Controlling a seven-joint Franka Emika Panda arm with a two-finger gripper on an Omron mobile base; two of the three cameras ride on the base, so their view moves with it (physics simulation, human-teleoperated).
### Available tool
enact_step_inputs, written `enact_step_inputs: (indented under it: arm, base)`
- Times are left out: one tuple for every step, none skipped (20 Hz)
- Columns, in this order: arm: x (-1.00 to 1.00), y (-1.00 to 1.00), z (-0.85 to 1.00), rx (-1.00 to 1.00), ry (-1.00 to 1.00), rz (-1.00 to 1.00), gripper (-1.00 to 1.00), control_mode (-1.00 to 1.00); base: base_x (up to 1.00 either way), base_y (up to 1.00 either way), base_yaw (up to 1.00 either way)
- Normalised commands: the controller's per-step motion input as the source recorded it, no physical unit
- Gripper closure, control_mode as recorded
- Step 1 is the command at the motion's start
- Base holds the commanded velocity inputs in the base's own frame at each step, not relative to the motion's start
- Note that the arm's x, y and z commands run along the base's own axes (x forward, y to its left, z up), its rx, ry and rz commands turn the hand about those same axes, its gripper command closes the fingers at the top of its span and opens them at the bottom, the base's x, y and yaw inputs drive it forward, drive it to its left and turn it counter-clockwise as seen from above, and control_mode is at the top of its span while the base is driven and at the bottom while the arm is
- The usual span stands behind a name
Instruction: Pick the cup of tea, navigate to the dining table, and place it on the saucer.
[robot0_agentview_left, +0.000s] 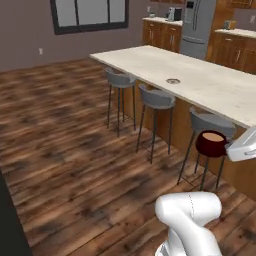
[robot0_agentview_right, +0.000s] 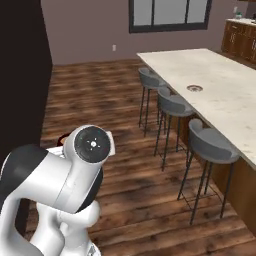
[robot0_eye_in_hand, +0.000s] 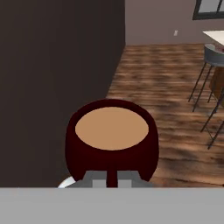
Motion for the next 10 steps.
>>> enact_step_inputs:
  arm:
    - [0.0,0.0,0.0,0.0,0.0,0.0,1.0,1.0]
    - [0.0,0.0,0.0,0.0,0.0,0.0,1.0,1.0]
    - [0.0,0.0,0.0,0.0,0.0,0.0,1.0,1.0]
    - [0.0,0.0,0.0,0.0,0.0,0.0,1.0,1.0]
    - [0.0,0.0,0.0,0.0,0.0,0.0,1.0,1.0]
    - [0.0,0.0,0.0,0.0,0.0,0.0,1.0,1.0]
    - [0.0,0.0,0.0,0.0,0.0,0.0,1.0,1.0]
    - [0.0,0.0,0.0,0.0,0.0,0.0,1.0,1.0]
    - [0.0,0.0,0.0,0.0,0.0,0.0,1.0,1.0]
    - [0.0,0.0,0.0,0.0,0.0,0.0,1.0,1.0]
  base:
    - [1.0,0.94,-0.55]
    - [1.0,0.94,-0.55]
    - [1.0,0.94,-0.55]
    - [1.0,0.93,-0.57]
    - [1.0,0.91,-0.59]
    - [1.0,0.9,-0.61]
    - [1.0,0.9,-0.61]
    - [1.0,0.9,-0.61]
    - [1.0,0.91,-0.59]
    - [1.0,0.92,-0.58]
